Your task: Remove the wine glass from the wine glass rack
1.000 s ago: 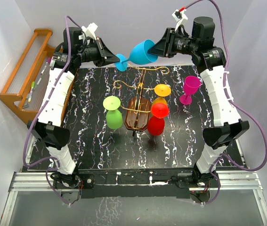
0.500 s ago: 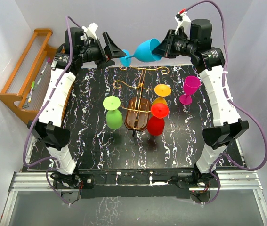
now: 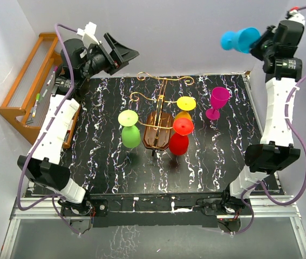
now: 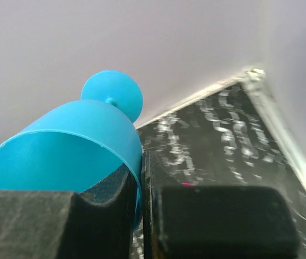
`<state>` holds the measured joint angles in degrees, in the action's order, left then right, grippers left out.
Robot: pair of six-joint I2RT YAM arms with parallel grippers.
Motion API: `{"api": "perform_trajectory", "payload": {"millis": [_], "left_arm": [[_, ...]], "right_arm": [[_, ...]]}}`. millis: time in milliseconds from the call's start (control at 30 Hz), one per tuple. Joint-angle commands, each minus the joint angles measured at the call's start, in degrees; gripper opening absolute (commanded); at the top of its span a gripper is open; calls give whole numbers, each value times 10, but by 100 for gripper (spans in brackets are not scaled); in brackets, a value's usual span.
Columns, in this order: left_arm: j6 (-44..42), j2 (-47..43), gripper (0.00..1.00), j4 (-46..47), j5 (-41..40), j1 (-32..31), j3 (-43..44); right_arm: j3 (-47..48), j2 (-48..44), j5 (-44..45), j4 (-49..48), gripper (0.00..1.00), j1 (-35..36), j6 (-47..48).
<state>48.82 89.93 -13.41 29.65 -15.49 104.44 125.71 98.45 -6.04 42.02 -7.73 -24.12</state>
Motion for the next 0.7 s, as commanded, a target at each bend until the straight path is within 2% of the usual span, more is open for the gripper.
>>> {"api": "perform_trajectory", "payload": {"millis": [0,100,233,300,400,667], "left_arm": [[32,-34,85,95,26,1,-10],[23,-35,67,71,19,1,-9],[15,-38,34,48,14,0,-18],[9,-42,22,31,7,1,-24],[-2,-52,16,15,-3,1,-35],[-8,-64,17,3,-10,1,-55]], "right_arm": [[-12,12,144,60,8,-32,7],[-57,4,193,80,8,-33,17],[-126,-12,244,89,8,-36,20],[-158,-16,252,92,8,-44,18],[-201,-19,250,90,8,-64,15],[-247,11,171,89,8,-102,16]]}}
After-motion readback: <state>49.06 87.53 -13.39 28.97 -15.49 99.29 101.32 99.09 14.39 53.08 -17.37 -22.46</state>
